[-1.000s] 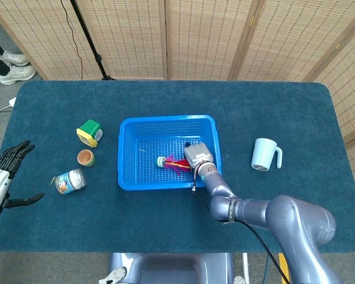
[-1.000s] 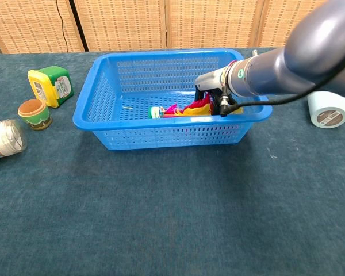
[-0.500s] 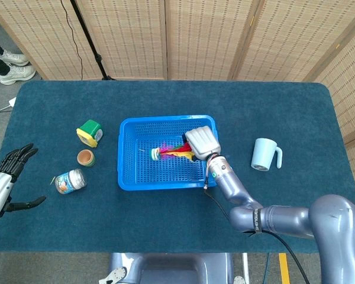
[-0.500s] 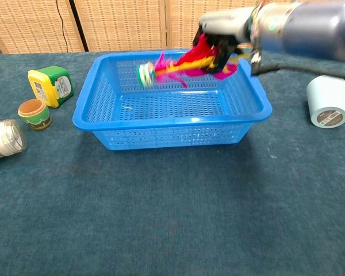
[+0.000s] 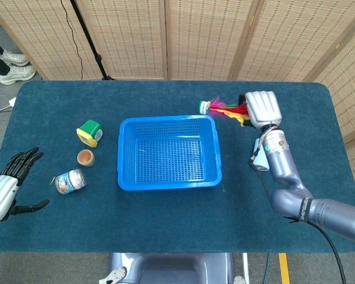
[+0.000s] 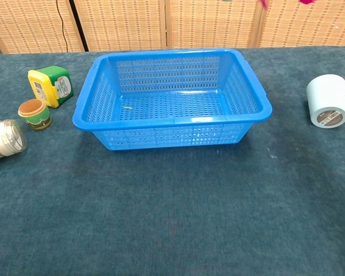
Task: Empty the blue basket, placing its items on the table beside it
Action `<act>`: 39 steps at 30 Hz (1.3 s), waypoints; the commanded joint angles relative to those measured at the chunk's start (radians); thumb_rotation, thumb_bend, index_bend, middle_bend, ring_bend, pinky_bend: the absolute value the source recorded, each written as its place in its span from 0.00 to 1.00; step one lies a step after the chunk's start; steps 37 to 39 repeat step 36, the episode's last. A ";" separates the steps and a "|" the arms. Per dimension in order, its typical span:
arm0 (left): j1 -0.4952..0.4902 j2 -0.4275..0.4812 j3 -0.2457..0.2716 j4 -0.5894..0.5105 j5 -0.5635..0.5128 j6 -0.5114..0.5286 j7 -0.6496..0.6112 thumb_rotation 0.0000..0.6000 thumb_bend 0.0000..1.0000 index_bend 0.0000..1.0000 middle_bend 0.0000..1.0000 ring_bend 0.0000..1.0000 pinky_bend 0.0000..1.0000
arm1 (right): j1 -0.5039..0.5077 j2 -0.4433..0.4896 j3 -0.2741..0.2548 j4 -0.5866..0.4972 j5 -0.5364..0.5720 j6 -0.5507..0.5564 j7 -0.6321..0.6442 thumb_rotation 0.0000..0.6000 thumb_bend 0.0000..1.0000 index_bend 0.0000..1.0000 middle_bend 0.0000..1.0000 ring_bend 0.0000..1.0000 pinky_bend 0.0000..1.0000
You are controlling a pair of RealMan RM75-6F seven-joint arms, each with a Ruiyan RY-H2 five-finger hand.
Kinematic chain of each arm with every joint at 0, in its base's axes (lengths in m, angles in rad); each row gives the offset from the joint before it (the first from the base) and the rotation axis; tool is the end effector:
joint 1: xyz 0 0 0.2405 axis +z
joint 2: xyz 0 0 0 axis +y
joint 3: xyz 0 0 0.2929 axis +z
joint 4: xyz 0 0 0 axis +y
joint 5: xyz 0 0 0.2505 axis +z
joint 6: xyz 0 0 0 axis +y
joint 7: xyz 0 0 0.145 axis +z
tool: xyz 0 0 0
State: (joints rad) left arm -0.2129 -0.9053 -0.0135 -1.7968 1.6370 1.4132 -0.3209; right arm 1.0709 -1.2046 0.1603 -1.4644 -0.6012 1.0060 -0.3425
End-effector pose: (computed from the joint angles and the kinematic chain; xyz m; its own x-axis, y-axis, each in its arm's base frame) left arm -0.2983 0.2143 0.1716 0.1548 0.1282 0.9796 0.9656 -0.2296 -0.1225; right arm -0.1390 -0.5022 0.1133 0.4637 -0.0373 0.8852 -0.8826 -0.1076 0.4577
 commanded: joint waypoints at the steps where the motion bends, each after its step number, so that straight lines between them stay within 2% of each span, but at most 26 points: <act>1: 0.000 -0.008 0.001 -0.006 0.002 0.000 0.026 1.00 0.13 0.00 0.00 0.00 0.00 | -0.084 -0.078 -0.026 0.199 -0.026 -0.073 0.086 1.00 0.61 0.61 0.60 0.60 0.77; 4: 0.000 -0.015 0.004 -0.011 0.003 -0.003 0.048 1.00 0.13 0.00 0.00 0.00 0.00 | -0.114 -0.154 -0.022 0.325 -0.072 -0.097 0.149 1.00 0.60 0.57 0.56 0.55 0.73; 6: 0.002 -0.020 0.006 -0.015 0.004 -0.002 0.065 1.00 0.13 0.00 0.00 0.00 0.00 | -0.132 -0.205 -0.019 0.407 -0.102 -0.141 0.200 1.00 0.40 0.43 0.43 0.42 0.59; 8: 0.003 -0.024 0.007 -0.018 0.005 0.000 0.075 1.00 0.13 0.00 0.00 0.00 0.00 | -0.145 -0.226 -0.018 0.444 -0.141 -0.203 0.263 1.00 0.06 0.13 0.13 0.12 0.28; 9: 0.004 -0.025 0.008 -0.019 0.004 -0.001 0.079 1.00 0.13 0.00 0.00 0.00 0.00 | -0.150 -0.228 -0.022 0.455 -0.156 -0.244 0.284 1.00 0.00 0.06 0.06 0.05 0.18; 10: 0.003 -0.027 0.008 -0.019 0.002 -0.003 0.084 1.00 0.13 0.00 0.00 0.00 0.00 | -0.151 -0.225 -0.032 0.460 -0.166 -0.294 0.291 1.00 0.00 0.01 0.00 0.00 0.07; 11: 0.002 -0.029 0.008 -0.020 0.001 -0.005 0.089 1.00 0.13 0.00 0.00 0.00 0.00 | -0.150 -0.221 -0.036 0.463 -0.176 -0.328 0.293 1.00 0.00 0.00 0.00 0.00 0.02; 15: 0.004 -0.038 0.009 -0.021 -0.003 -0.005 0.114 1.00 0.13 0.00 0.00 0.00 0.00 | -0.160 -0.208 -0.012 0.427 -0.228 -0.326 0.325 1.00 0.00 0.00 0.00 0.00 0.00; 19: 0.018 -0.054 0.009 -0.014 -0.006 0.014 0.156 1.00 0.13 0.00 0.00 0.00 0.00 | -0.187 -0.154 0.010 0.315 -0.282 -0.241 0.328 1.00 0.00 0.00 0.00 0.00 0.00; 20: 0.023 -0.057 0.010 -0.013 -0.009 0.021 0.160 1.00 0.13 0.00 0.00 0.00 0.00 | -0.197 -0.136 0.015 0.282 -0.302 -0.202 0.326 1.00 0.00 0.00 0.00 0.00 0.00; 24: 0.063 -0.079 0.008 0.005 -0.022 0.085 0.183 1.00 0.13 0.00 0.00 0.00 0.00 | -0.307 -0.040 0.008 0.081 -0.446 0.074 0.295 1.00 0.00 0.00 0.00 0.00 0.00; 27: 0.091 -0.092 0.013 0.030 -0.027 0.122 0.177 1.00 0.13 0.00 0.00 0.00 0.00 | -0.399 0.003 -0.027 -0.017 -0.551 0.238 0.286 1.00 0.00 0.00 0.00 0.00 0.00; 29: 0.112 -0.106 0.018 0.058 -0.032 0.147 0.165 1.00 0.13 0.00 0.00 0.00 0.00 | -0.478 0.016 -0.072 -0.051 -0.628 0.349 0.286 1.00 0.00 0.00 0.00 0.00 0.00; 31: 0.128 -0.115 0.024 0.085 -0.040 0.156 0.158 1.00 0.13 0.00 0.00 0.00 0.00 | -0.541 0.009 -0.111 -0.039 -0.682 0.423 0.291 1.00 0.00 0.00 0.00 0.00 0.00; 34: 0.142 -0.123 0.023 0.118 -0.045 0.174 0.145 1.00 0.13 0.00 0.00 0.00 0.00 | -0.622 -0.030 -0.154 0.039 -0.725 0.495 0.305 1.00 0.00 0.00 0.00 0.00 0.00; 36: 0.147 -0.128 0.022 0.135 -0.049 0.177 0.138 1.00 0.13 0.00 0.00 0.00 0.00 | -0.658 -0.060 -0.169 0.104 -0.739 0.514 0.328 1.00 0.00 0.00 0.00 0.00 0.00; 39: 0.147 -0.128 0.022 0.135 -0.049 0.177 0.138 1.00 0.13 0.00 0.00 0.00 0.00 | -0.658 -0.060 -0.169 0.104 -0.739 0.514 0.328 1.00 0.00 0.00 0.00 0.00 0.00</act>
